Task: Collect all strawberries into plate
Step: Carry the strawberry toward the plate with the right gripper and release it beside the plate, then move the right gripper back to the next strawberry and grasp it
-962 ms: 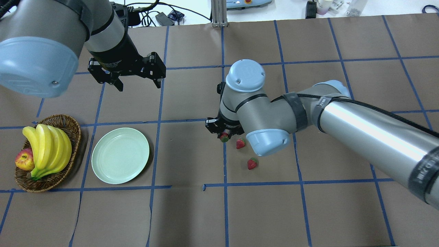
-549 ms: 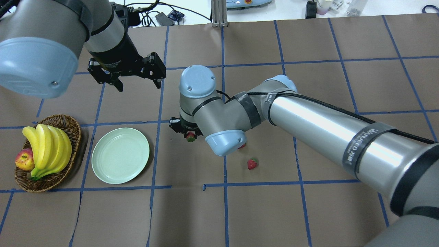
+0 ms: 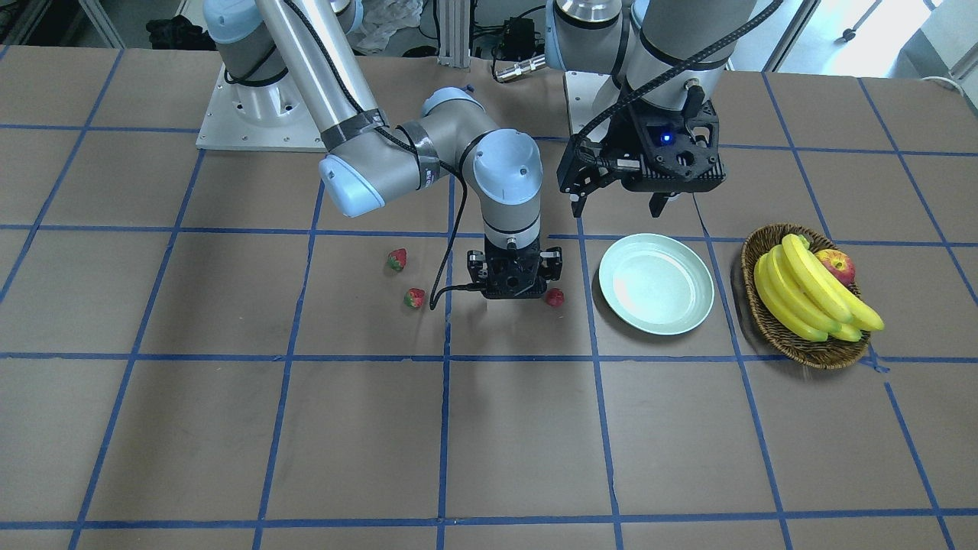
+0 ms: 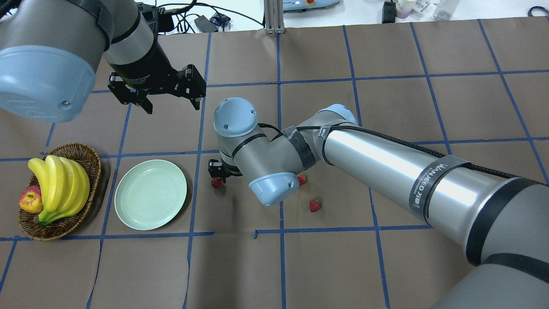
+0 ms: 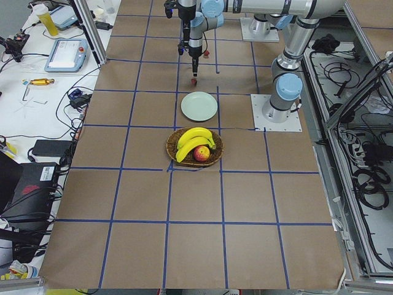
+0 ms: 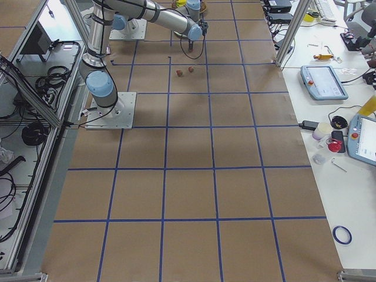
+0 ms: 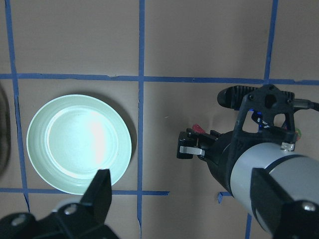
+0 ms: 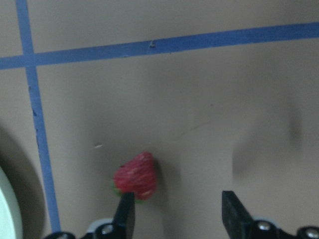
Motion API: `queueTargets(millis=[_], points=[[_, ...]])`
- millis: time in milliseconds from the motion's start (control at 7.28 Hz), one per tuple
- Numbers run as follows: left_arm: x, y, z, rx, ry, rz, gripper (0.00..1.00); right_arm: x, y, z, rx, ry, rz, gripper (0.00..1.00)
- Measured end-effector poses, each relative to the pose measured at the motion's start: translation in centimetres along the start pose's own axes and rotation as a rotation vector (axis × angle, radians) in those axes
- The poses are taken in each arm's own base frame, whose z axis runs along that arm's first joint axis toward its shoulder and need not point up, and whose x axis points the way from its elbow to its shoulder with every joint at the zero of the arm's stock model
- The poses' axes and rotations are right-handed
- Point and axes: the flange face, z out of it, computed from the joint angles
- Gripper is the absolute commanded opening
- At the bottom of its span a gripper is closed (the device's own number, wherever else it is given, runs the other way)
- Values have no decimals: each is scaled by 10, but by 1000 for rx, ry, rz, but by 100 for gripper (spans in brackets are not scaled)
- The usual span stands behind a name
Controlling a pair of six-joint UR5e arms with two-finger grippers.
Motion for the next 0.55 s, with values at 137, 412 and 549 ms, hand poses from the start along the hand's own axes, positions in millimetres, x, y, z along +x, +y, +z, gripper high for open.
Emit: queueTargets(millis=[137, 412, 549], points=[[-1, -1, -1, 1, 0, -3, 100, 21, -1, -12, -25, 54, -28, 100], [-2, -1, 0, 1, 0, -5, 100, 78, -13, -27, -111, 143, -79, 99], [-2, -1, 1, -1, 0, -5, 100, 97, -13, -21, -127, 171, -112, 95]])
